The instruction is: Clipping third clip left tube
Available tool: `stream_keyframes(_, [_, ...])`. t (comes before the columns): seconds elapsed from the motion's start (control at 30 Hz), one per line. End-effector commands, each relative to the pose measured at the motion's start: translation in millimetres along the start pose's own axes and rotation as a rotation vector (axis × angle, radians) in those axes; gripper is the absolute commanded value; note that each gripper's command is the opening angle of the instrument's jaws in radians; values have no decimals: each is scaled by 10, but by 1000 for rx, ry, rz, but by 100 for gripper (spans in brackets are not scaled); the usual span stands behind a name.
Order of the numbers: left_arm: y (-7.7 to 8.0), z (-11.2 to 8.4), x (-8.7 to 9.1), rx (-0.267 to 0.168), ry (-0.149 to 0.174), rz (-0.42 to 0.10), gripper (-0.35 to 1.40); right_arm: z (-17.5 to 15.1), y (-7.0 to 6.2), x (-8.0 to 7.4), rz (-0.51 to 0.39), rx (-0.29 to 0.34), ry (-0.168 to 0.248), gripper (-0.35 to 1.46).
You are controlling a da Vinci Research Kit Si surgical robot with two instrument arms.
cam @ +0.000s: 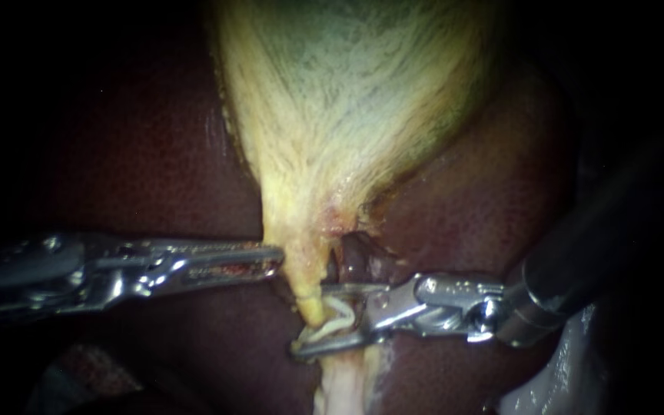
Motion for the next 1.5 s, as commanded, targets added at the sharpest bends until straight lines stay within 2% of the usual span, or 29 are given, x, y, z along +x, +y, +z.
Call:
stream_keyframes(0.03, [0, 1, 0, -1, 0, 0, -33, 2, 0, 3, -6, 16, 1, 53])
stream_keyframes(0.2, [-1, 3, 1, -3, 0, 0, -33, 3, 7, 13, -11, -6, 26, 53])
stream_keyframes(0.47, [-1, 4, 1, -3, -1, -1, -33, -23, 17, 50, 7, -41, 95, 50])
stream_keyframes(0.63, [-1, 4, 1, -3, -1, -1, -33, -32, 17, 65, 9, -47, 119, 46])
stream_keyframes(0.73, [-1, 4, 1, -6, -2, -1, -33, -34, 16, 65, 9, -49, 120, 39])
stream_keyframes(0.8, [-1, 5, 1, -6, -2, -1, -33, -35, 16, 63, 8, -47, 122, 29])
stream_keyframes(0.83, [-1, 5, 1, -6, -2, -1, -33, -36, 15, 62, 7, -46, 122, 18])
stream_keyframes(0.93, [-1, 5, 0, -7, -2, -1, -33, -41, 14, 56, 4, -49, 104, -33])
stream_keyframes(1.07, [-2, 5, 0, -7, -2, -1, -33, -44, 17, 51, 0, -81, 60, -35])
stream_keyframes(1.5, [-2, 6, 0, -7, -2, -1, -33, -42, 19, 45, -1, -91, 58, -35])
